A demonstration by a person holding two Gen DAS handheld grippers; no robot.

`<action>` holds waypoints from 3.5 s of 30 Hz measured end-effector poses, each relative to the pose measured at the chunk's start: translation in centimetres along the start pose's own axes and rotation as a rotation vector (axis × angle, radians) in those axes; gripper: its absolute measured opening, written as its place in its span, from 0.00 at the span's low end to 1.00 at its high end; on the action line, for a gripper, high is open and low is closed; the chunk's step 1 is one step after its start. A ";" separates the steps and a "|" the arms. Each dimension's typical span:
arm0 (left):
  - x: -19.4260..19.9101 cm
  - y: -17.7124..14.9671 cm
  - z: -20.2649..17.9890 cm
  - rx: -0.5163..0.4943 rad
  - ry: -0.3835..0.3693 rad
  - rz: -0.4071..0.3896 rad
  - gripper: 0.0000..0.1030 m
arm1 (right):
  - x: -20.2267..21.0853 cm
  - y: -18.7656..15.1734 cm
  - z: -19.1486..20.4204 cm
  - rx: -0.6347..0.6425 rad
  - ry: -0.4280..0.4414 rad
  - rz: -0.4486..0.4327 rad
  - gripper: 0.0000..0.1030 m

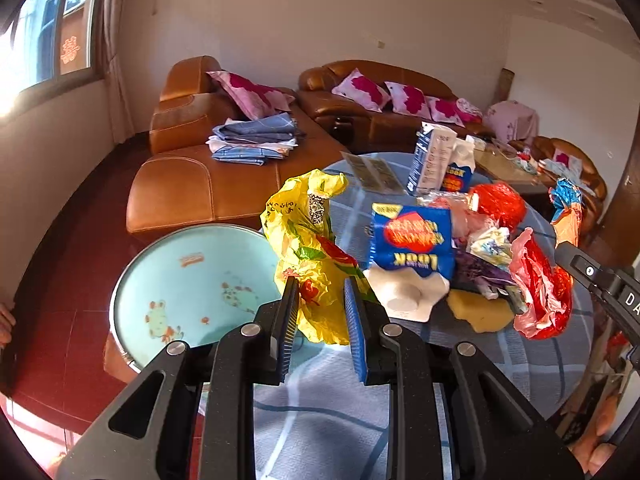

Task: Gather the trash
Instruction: 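Carry both wrappers over the blue bucket and open both tools to drop them, then grasp LOOK milk carton with left tool while right tool grasps yellow sponge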

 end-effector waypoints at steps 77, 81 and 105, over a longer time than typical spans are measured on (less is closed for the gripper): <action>-0.5 -2.2 7.6 0.133 0.164 0.074 0.85 | -1.9 -3.9 1.8 0.127 -0.029 0.075 0.73; -0.4 -3.3 5.2 0.102 0.128 0.089 0.85 | -0.9 -5.1 -1.0 0.091 -0.072 0.095 0.73; -3.6 -5.9 -0.1 -0.003 0.075 0.154 0.90 | -4.9 -6.2 -3.9 0.022 -0.028 0.201 0.79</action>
Point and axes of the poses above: each gripper's, at about its wrist camera, not at the fingertips, and x roughly against the way its jaws point, z to its left, y to its top, the point moved 4 cm from there along -x, roughly the way its jaws point, and after that the axes turned 12 degrees about x, right-handed, at the moved point
